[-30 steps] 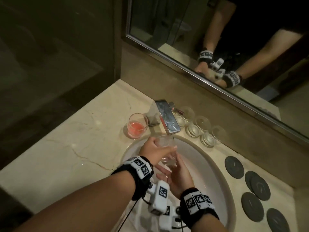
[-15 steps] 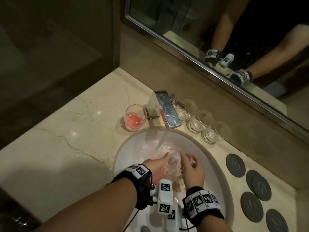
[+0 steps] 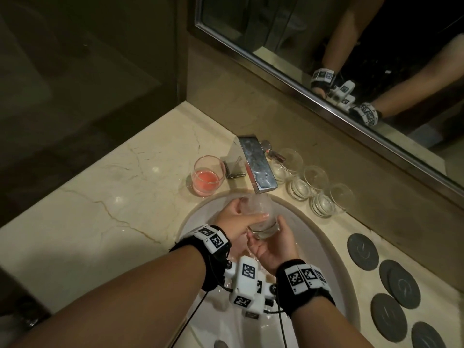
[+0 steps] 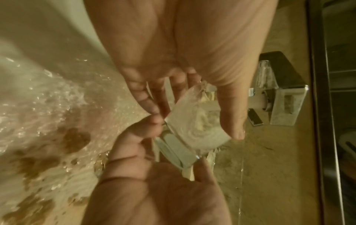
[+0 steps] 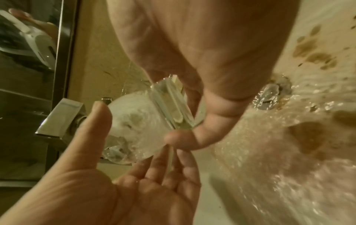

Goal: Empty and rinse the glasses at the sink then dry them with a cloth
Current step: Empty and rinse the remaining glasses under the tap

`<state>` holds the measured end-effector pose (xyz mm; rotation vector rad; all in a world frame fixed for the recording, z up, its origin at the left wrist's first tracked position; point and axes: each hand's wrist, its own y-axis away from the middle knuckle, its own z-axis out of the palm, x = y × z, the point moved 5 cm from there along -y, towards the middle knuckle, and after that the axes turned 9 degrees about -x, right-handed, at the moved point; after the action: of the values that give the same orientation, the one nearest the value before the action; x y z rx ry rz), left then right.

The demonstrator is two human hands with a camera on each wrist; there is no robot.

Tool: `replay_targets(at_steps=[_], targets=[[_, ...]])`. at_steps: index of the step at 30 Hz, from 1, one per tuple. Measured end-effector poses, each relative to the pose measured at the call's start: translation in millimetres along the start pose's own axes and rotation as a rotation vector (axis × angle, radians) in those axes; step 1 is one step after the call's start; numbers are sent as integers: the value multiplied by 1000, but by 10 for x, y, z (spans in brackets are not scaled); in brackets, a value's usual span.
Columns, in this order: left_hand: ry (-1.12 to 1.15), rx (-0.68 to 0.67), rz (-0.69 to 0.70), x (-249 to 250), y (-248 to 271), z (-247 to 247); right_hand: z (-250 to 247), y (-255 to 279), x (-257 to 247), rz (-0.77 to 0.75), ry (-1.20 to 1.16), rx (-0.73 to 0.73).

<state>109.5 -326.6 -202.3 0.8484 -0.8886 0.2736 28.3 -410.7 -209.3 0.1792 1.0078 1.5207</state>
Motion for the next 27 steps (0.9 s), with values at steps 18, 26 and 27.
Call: replay_targets(at_steps=[18, 26, 27], targets=[[-92, -133, 36, 70, -3, -19, -30, -61, -66, 67, 108, -69], [33, -119, 31, 1, 5, -100, 2, -105, -146, 57, 142, -71], [15, -116, 42, 10, 12, -107, -24, -114, -132, 84, 183, -54]])
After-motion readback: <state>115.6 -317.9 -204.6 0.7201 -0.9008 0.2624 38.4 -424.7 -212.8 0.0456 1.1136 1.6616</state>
